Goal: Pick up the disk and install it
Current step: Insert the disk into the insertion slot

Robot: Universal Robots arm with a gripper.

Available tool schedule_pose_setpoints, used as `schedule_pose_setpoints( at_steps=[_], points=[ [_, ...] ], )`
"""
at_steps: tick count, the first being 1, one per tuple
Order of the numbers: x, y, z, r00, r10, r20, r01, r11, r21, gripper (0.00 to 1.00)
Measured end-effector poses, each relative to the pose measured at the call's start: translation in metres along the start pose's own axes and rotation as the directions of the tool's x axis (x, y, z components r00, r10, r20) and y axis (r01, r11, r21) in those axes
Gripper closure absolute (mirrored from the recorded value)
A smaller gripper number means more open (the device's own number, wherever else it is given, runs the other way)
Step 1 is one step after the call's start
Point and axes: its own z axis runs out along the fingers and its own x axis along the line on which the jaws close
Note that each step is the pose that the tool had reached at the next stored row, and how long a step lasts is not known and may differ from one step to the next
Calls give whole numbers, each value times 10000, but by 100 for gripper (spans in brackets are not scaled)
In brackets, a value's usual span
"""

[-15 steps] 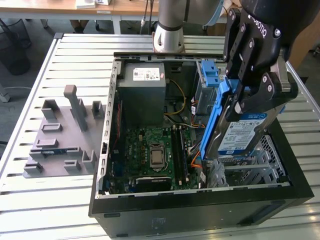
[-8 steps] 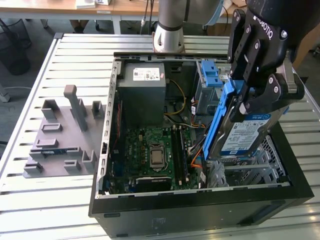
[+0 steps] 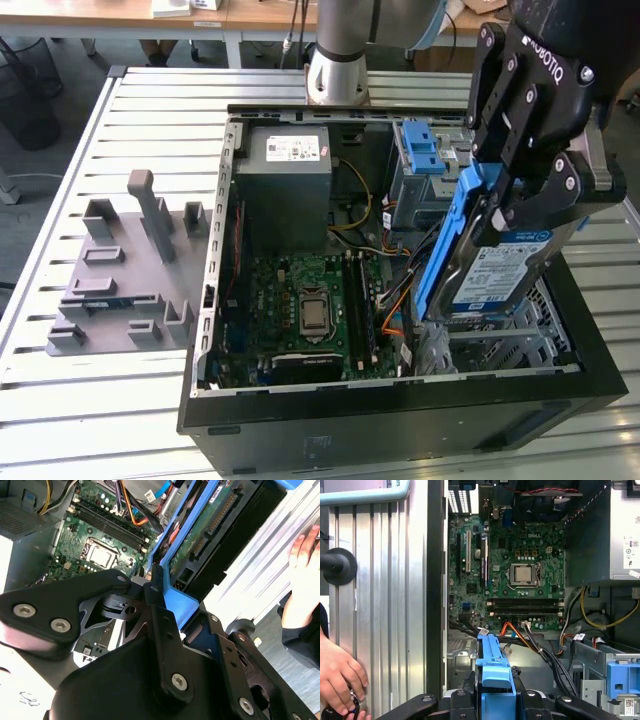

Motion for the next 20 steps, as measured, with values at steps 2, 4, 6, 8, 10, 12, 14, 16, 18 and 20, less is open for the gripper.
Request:
schedule_pose_setpoints(
  at_steps=[2, 4, 6, 8, 10, 12, 14, 16, 18, 20],
  points=[
    [0, -28, 2, 10000, 0, 1, 0, 10000, 0, 64],
    [0, -42, 2, 10000, 0, -1, 0, 10000, 0, 64],
    [0, -42, 2, 10000, 1, -1, -1, 10000, 0, 64],
    [0, -43, 2, 10000, 1, 0, -1, 10000, 0, 64],
    [0, -46, 3, 10000, 0, 0, 0, 10000, 0, 64],
    [-1, -67, 4, 10000, -1, 1, 1, 10000, 0, 64],
    [-1, -96, 7, 10000, -1, 0, 1, 10000, 0, 64],
    [-1, -121, 11, 10000, -1, -1, 1, 10000, -1, 64],
    [-1, -150, 16, 10000, 0, -1, 0, 10000, 0, 64],
    [-2, -177, 22, 10000, 0, 0, 0, 10000, 0, 64]
  ],
)
